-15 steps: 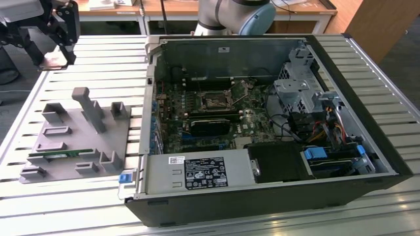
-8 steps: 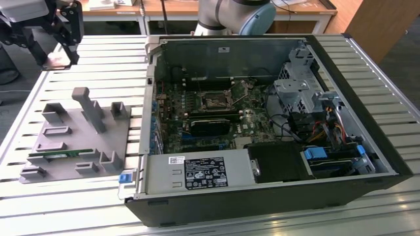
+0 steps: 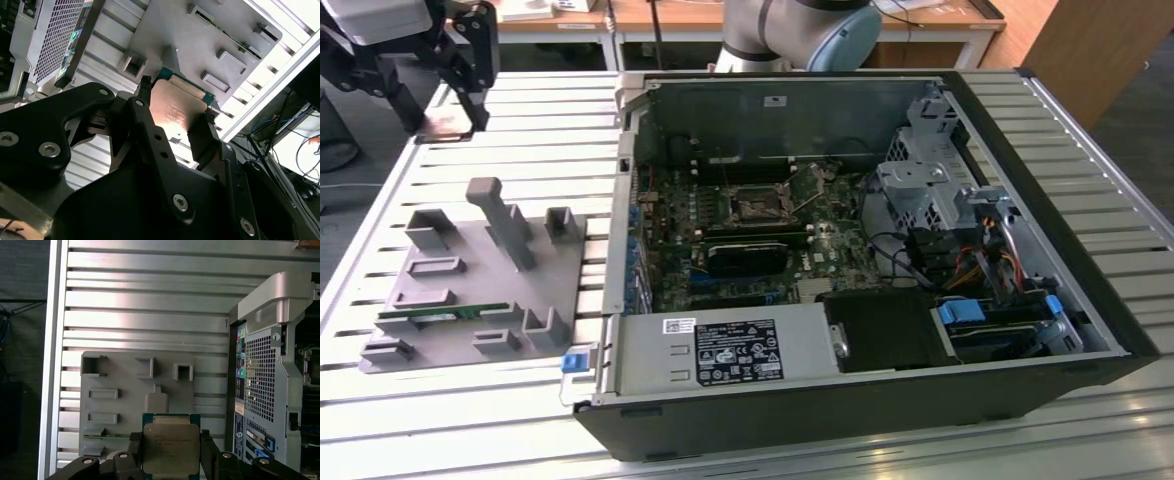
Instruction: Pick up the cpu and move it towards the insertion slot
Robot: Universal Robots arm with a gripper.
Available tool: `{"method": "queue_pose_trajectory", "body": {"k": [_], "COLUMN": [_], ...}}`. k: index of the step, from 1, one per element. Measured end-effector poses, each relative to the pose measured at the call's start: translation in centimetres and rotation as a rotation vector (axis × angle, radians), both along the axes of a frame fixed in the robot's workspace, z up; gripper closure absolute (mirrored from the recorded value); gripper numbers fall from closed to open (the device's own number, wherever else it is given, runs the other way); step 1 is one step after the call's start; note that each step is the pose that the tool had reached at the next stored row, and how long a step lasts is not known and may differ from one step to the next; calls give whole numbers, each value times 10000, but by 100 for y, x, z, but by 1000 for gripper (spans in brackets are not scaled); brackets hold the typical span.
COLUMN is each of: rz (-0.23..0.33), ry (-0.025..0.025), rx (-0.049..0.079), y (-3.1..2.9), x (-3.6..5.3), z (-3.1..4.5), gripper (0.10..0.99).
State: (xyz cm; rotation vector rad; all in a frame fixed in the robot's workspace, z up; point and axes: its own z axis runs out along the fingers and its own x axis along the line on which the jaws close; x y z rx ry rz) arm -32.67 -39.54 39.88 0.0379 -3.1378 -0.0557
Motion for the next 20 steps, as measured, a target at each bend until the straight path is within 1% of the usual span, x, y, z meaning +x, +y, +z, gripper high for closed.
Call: {"method": "queue_pose_trajectory", "body": {"k": [20], "rz": [0], "ry": [1], "rx": [-1], "y": [0], "x": [153], "z": [0], "gripper": [541]}}
